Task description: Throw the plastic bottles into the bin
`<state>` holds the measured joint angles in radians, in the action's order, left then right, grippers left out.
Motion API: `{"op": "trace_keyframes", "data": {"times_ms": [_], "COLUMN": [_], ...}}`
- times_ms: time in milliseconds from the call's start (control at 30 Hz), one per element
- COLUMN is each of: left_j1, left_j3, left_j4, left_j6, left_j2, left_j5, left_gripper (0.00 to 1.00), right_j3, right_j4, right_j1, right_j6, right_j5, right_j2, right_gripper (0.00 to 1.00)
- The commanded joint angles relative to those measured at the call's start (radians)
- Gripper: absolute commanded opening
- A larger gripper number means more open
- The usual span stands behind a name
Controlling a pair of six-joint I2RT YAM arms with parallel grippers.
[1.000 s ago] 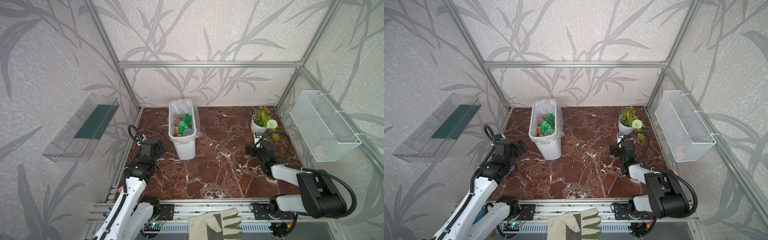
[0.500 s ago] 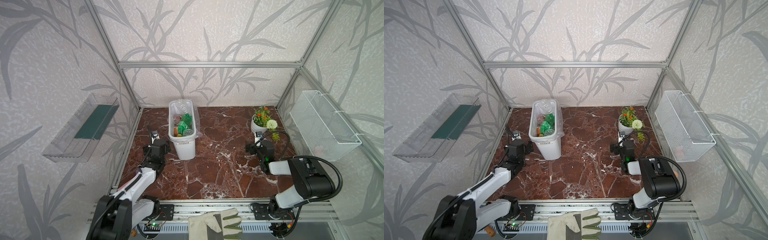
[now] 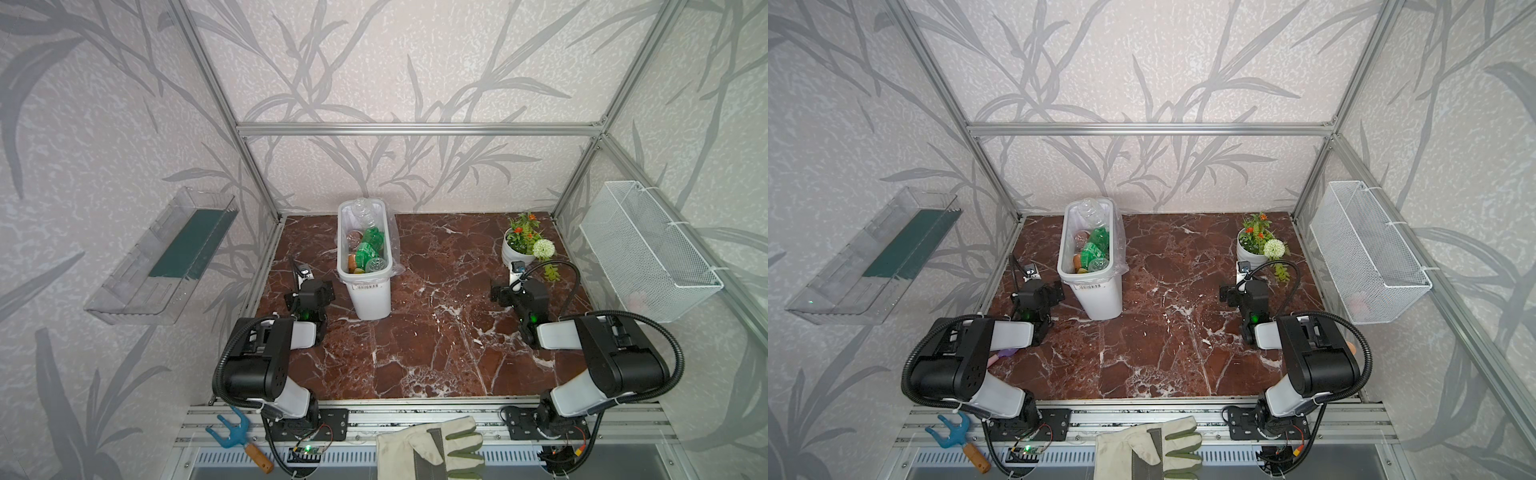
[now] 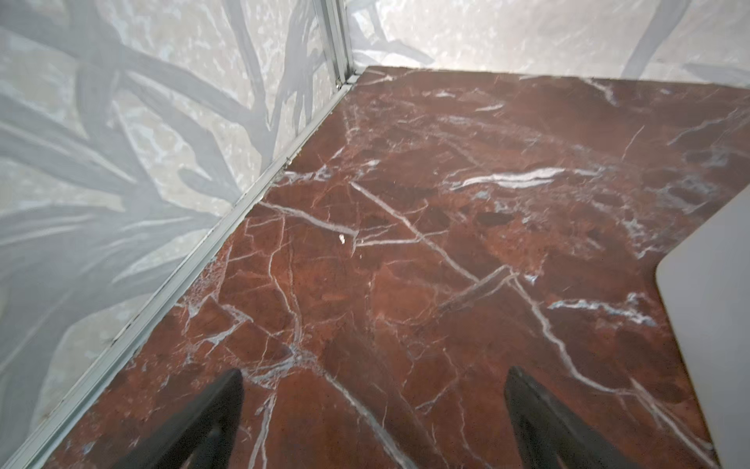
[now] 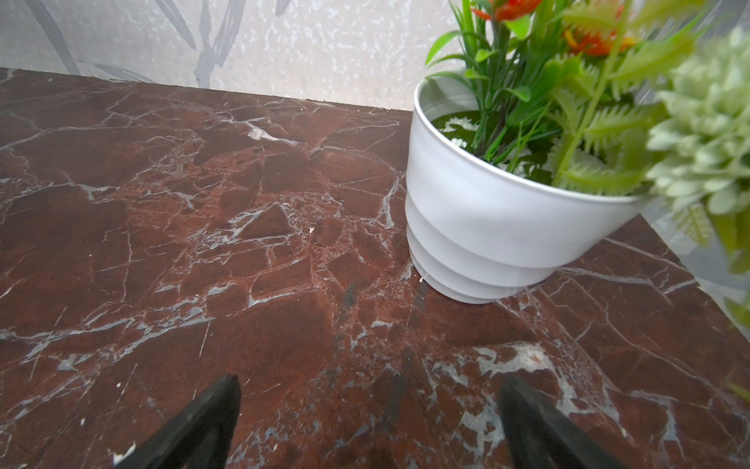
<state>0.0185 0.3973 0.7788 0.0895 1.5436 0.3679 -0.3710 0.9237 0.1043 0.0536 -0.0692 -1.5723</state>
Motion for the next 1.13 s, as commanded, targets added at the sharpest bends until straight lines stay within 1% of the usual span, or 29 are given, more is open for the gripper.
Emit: {"op": "trace_keyframes", "data": {"times_ms": [0, 67, 100, 1100], "left_j1": [0.0, -0.001, -0.001, -0.002], "left_j3": [0.01, 0.002, 0.008, 0.006], "left_j4": [0.02, 0.056, 0.025, 0.035], "left_j6": [0.012, 0.004, 0.009, 0.009], "left_j2": [-0.027, -0.015, -0.025, -0.022], "left_j5": [-0.025, -0.02, -0.026, -0.025], "left_gripper": [0.99, 0.99, 0.99, 0.99], "right_j3": [-0.005, -0.004, -0.005, -0.008], "right_j4": [0.043, 0.043, 0.043, 0.039], "right_j1": [0.001, 0.001, 0.0, 0.0], "right_j6": [-0.003, -0.001, 0.0, 0.001], "right_j5": [0.002, 0.002, 0.002, 0.006], "right_j2": [-0.005, -0.006, -0.006, -0.006], "right_gripper": [0.99, 0.99, 0.99, 0.99]}}
